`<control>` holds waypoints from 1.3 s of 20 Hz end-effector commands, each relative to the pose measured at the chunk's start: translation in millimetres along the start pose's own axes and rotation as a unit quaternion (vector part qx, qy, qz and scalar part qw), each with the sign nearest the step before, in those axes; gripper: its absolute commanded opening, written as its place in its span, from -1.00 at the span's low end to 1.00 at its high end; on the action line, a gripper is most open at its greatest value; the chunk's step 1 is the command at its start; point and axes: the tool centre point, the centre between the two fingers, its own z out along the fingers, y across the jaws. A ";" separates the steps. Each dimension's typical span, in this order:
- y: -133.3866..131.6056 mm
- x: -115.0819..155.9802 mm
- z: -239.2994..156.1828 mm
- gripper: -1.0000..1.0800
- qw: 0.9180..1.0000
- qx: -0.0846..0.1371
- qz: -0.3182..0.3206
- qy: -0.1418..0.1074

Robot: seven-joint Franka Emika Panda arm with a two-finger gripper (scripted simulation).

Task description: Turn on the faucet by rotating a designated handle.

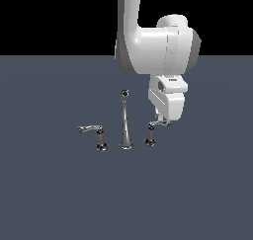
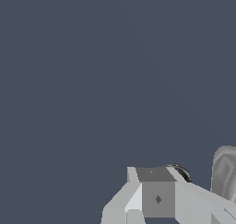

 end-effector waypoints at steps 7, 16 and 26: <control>21.8 9.4 -0.1 -1.00 1.000 0.000 0.000 0.000; 37.1 10.3 -0.4 -1.00 1.000 0.005 -0.004 0.000; 73.3 3.5 -0.3 -1.00 1.000 0.002 -0.001 0.000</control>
